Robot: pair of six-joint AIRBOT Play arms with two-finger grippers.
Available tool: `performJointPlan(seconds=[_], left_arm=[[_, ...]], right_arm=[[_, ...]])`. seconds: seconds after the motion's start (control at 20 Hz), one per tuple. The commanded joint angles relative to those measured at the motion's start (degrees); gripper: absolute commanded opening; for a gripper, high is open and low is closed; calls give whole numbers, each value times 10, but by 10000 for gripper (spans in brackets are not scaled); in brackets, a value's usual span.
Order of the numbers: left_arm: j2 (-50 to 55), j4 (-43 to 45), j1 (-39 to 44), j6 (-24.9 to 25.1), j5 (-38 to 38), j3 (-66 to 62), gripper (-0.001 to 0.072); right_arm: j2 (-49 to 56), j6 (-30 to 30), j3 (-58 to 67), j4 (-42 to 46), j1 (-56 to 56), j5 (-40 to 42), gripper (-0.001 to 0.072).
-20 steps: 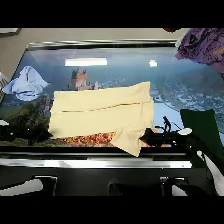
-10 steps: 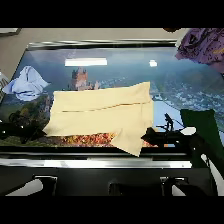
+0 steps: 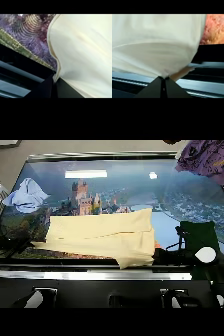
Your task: Fold the clothes and pants, and hang the long-sleeved shirts on hangers.
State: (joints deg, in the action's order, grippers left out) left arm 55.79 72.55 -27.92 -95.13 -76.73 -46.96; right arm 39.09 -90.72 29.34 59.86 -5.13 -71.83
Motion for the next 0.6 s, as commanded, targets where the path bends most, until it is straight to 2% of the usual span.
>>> performJointPlan(seconds=[0.0, 0.2, 0.35, 0.55], left_arm=[[10, 13, 50, -10, 66, -16, 10], [88, 32, 94, -24, 121, -56, 10], [152, 45, 111, -31, 149, -93, 10], [226, 47, 128, -31, 165, -134, 10]], right_arm=[[28, 27, 54, 26, 1, 24, 25], [210, 104, 178, 24, 1, 46, 26], [327, 110, 278, 19, 1, 69, 26], [454, 123, 402, 15, 11, 60, 26]])
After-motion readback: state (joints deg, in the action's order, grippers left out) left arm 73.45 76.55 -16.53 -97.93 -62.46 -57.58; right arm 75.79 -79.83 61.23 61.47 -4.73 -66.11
